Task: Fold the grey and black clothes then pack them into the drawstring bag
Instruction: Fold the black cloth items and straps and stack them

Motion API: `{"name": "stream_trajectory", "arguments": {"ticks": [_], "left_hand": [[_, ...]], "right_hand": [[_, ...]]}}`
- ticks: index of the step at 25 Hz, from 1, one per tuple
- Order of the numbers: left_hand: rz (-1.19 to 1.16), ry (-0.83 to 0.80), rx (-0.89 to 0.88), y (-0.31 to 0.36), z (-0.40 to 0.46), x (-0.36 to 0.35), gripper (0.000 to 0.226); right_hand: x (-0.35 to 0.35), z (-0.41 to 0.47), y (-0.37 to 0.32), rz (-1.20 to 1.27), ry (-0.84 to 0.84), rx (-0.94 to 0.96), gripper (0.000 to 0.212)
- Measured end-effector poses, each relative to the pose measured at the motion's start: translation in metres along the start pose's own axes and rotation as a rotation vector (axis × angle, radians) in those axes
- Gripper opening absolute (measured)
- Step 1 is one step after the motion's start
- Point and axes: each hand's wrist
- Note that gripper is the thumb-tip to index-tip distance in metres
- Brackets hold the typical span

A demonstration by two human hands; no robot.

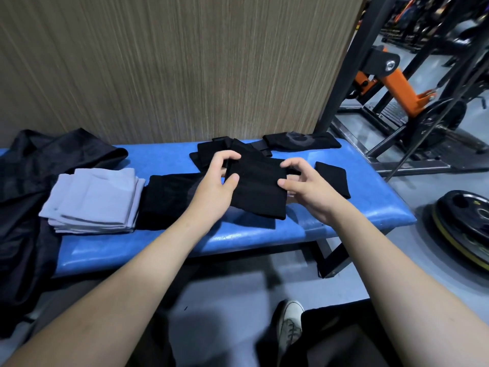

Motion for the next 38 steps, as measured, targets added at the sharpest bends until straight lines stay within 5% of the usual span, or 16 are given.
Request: {"name": "stream_trajectory", "arguments": {"ticks": [6, 13, 28, 33, 38], "left_hand": [[0.043, 0.062, 0.015, 0.001, 0.005, 0.025, 0.028], [0.183, 0.18, 0.033, -0.005, 0.004, 0.09, 0.027], [0.69, 0.178, -0.023, -0.029, -0.003, 0.126, 0.042], [0.885, 0.281, -0.283, -0.03, -0.009, 0.12, 0.038], [0.868, 0.094, -0.349, -0.035, -0.009, 0.11, 0.042]], "right_hand": [[-0.024, 0.005, -0.01, 0.112, 0.013, 0.049, 0.012], [-0.078, 0.015, -0.014, 0.036, -0.198, 0.048, 0.04], [-0.139, 0.016, -0.006, -0.381, -0.212, 0.154, 0.038], [-0.127, 0.021, -0.008, -0.477, -0.192, 0.155, 0.036], [-0.121, 0.019, -0.005, -0.472, -0.228, 0.123, 0.042]]}}
Point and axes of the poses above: each hand's wrist, its own z-axis towards the middle knuckle, its own x-axis out of the back of the hand, y = z × x, and after that the axes turned 10 degrees about y, right-handed
